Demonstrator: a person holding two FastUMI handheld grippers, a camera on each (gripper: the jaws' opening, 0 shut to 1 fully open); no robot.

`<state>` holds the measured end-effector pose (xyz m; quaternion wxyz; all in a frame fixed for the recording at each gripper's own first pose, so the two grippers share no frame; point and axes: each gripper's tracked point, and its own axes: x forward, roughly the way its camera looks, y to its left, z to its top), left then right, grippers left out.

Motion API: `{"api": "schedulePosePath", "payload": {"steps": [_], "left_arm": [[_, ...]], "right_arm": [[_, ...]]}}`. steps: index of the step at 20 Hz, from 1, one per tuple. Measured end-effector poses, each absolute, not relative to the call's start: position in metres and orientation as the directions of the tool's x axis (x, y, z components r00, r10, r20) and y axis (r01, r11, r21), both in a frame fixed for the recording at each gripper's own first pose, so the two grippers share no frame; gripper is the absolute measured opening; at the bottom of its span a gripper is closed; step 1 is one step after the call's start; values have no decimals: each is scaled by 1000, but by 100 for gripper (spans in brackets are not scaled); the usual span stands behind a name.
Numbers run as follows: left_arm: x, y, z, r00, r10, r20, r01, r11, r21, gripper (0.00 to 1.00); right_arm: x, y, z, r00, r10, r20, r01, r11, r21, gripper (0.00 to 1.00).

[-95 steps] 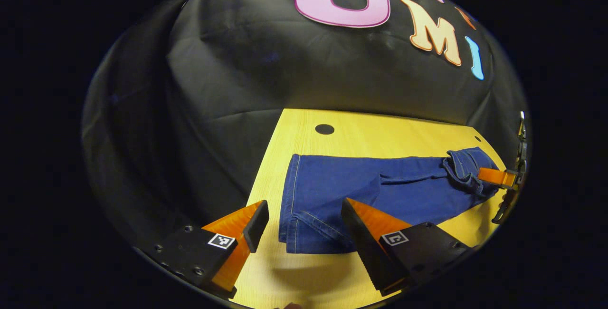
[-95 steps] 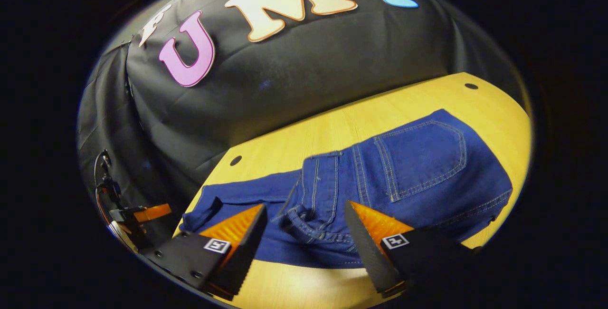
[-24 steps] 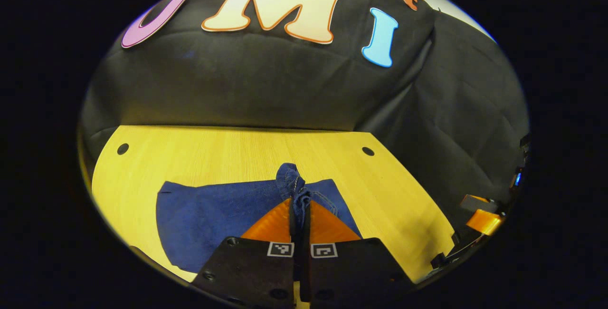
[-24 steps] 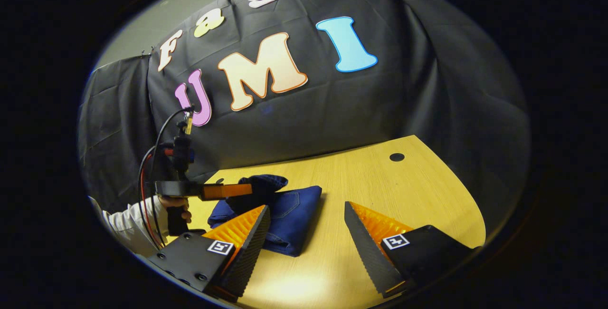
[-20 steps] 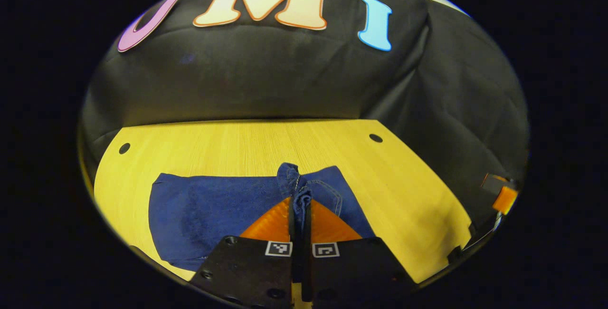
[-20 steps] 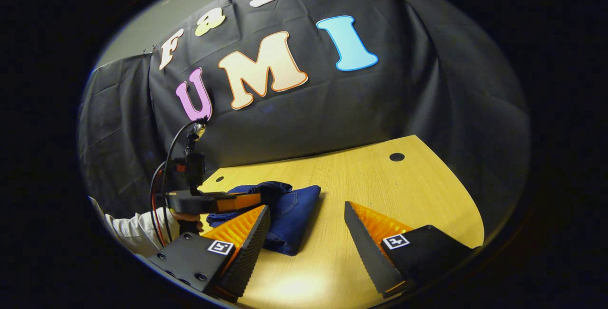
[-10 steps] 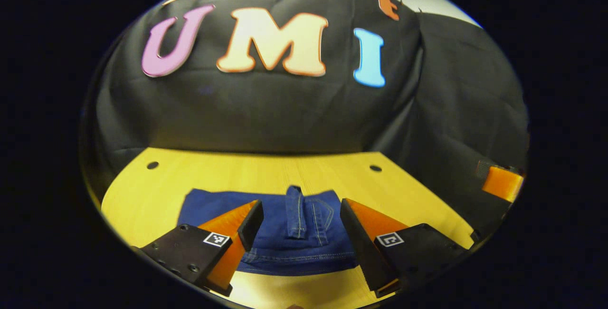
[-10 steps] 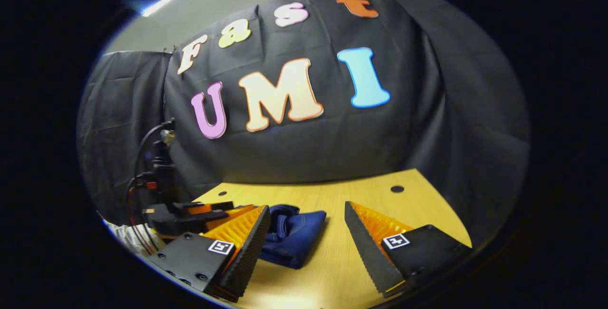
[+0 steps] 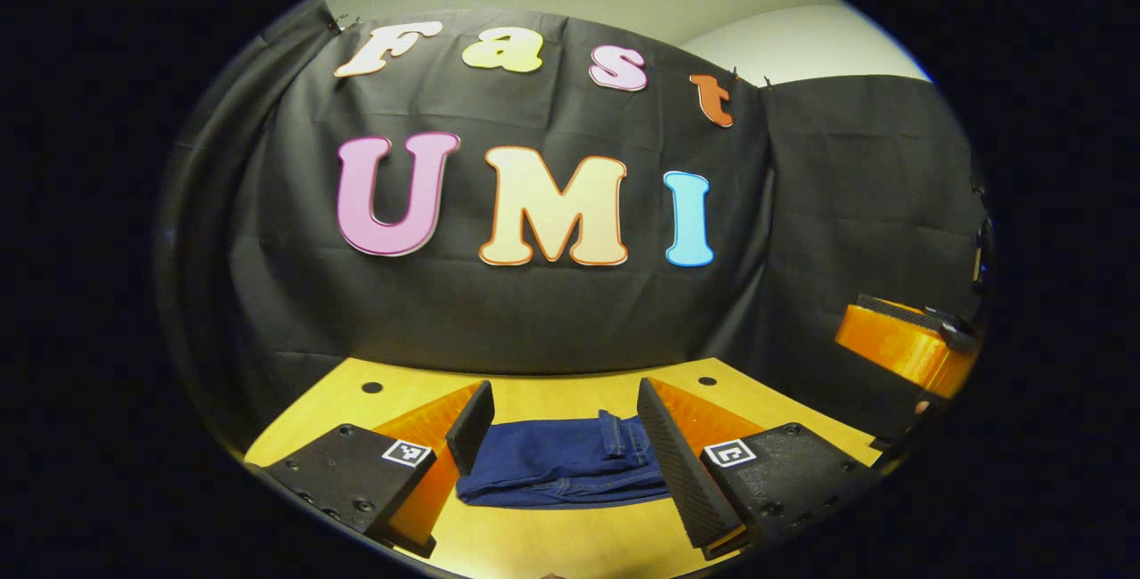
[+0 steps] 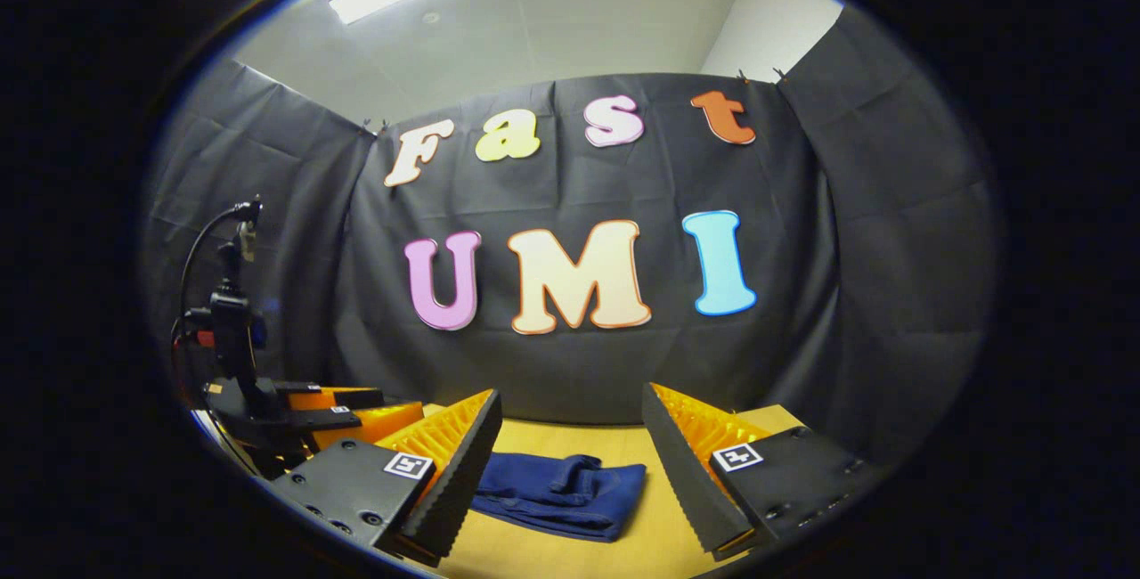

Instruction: Grasp the waist and the cuffs of the jeans and fold them to make the two legs overlap; first hold the waist and fold one-third of the jeans toward the cuffs, then hold the cuffs and fold the remaining one-third in the same direction to finish folding.

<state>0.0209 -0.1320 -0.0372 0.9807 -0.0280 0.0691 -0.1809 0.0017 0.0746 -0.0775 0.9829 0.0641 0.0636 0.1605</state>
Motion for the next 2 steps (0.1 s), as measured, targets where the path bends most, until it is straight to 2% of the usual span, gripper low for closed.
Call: {"api": "schedulePosePath", "payload": {"steps": [2], "left_arm": [[9, -113, -32, 936, -334, -115, 328, 942, -67, 94]], "right_arm": [[-7, 81, -73, 940, 325, -101, -310, 941, 137, 98]]}}
